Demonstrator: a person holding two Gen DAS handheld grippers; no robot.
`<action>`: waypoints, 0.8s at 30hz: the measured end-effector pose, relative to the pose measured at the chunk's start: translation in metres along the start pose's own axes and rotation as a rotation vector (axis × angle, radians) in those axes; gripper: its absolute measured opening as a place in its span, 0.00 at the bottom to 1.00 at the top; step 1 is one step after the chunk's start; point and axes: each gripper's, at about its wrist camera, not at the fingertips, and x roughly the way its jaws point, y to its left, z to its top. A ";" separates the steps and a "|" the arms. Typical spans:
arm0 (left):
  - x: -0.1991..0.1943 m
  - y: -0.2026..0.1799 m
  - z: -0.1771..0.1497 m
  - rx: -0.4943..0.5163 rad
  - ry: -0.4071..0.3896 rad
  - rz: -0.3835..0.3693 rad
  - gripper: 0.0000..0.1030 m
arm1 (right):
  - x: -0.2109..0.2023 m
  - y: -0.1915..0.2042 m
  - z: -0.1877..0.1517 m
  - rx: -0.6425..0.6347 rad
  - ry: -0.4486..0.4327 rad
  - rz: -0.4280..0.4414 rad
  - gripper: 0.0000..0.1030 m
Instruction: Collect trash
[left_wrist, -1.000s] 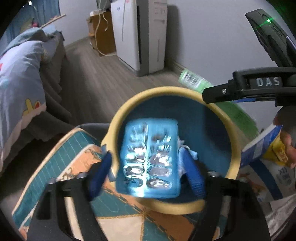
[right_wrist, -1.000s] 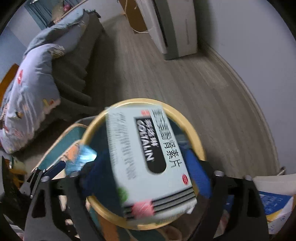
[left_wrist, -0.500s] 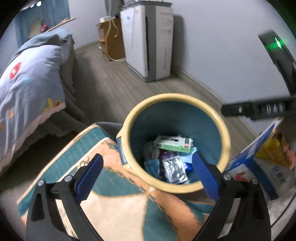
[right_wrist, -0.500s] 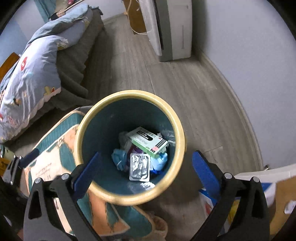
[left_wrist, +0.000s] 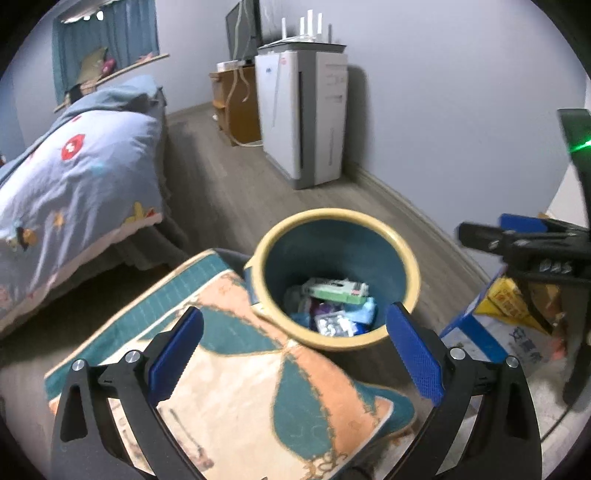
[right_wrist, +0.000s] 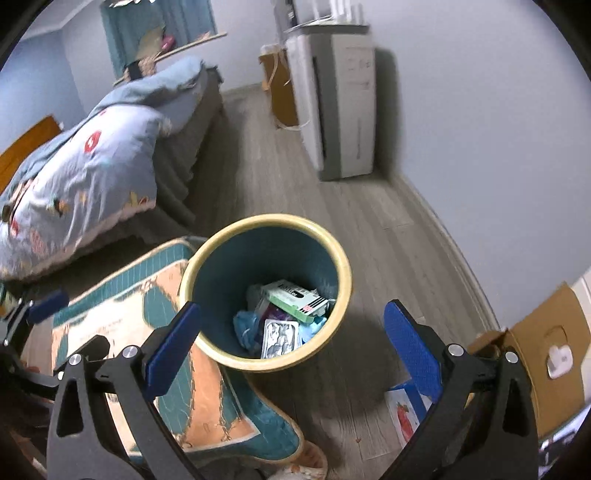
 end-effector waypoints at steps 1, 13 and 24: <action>0.000 0.001 -0.001 -0.003 -0.002 0.016 0.95 | -0.002 0.000 -0.001 0.014 -0.004 0.003 0.94; 0.003 0.000 -0.008 0.014 -0.012 0.071 0.95 | -0.006 0.026 -0.006 -0.047 0.005 -0.027 0.95; 0.001 0.000 -0.007 0.004 -0.018 0.058 0.95 | -0.007 0.030 -0.007 -0.069 0.004 -0.043 0.94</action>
